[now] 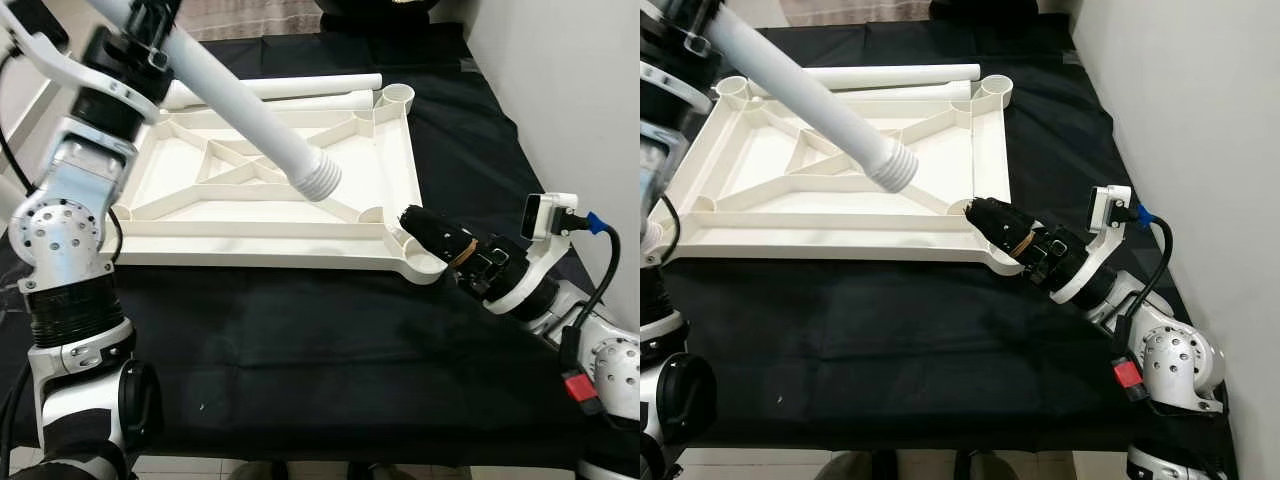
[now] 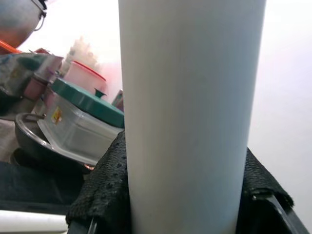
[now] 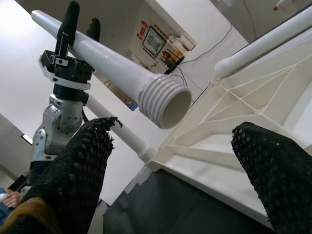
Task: Building children table
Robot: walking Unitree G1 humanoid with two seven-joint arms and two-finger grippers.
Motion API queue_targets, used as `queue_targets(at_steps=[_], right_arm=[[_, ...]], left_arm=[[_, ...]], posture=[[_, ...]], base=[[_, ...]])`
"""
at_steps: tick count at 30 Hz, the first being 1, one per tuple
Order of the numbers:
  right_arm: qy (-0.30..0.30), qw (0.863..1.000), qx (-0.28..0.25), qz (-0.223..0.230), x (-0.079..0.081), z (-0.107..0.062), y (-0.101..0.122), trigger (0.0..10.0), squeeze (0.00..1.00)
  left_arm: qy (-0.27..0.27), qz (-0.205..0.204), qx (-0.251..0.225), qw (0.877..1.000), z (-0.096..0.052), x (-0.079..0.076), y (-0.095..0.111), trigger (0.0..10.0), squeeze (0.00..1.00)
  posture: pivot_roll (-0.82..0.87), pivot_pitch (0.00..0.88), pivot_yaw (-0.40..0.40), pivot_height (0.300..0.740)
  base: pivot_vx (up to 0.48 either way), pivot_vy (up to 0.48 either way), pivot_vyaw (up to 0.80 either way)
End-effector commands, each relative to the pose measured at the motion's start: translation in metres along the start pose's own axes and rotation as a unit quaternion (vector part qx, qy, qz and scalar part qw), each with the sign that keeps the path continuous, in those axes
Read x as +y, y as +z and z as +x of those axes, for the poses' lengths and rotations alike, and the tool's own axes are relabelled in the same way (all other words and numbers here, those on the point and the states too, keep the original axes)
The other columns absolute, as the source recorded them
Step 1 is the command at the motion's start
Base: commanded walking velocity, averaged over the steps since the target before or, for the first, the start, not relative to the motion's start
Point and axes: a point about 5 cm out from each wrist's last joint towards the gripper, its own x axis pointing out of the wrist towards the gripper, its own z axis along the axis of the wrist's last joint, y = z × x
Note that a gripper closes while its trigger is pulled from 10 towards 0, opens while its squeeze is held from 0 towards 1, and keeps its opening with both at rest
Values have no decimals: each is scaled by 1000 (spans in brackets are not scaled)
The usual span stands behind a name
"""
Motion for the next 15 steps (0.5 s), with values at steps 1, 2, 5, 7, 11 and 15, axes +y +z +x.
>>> queue_targets(at_steps=[1,2,5,7,11,15], right_arm=[[-21,999,-12,-20,-5,-2,7,10000,1000],[-21,999,-12,-20,-5,-2,7,10000,1000],[-97,991,-84,-48,-22,6,29,10000,1000],[-96,990,-93,-50,-22,9,32,10000,1000],[-24,995,-73,-64,-4,19,36,10000,1000],[36,995,-42,-87,12,27,37,10000,1000]], left_arm=[[-15,28,12,999,-2,-3,4,0,0],[-15,28,12,999,-2,-3,4,0,0],[-22,32,35,999,-8,-3,-3,0,0],[-27,31,44,998,-10,-3,-6,0,0],[-56,29,90,994,-16,-8,-19,0,0],[-88,16,115,989,-19,-15,-25,1608,0]], posture=[[1,251,7,740],[1,251,7,740],[1,253,6,740],[1,253,6,740],[-2,258,7,740],[-3,254,7,740]], base=[[0,0,0],[0,0,0],[0,0,0],[0,0,0],[0,0,0],[0,0,0]])
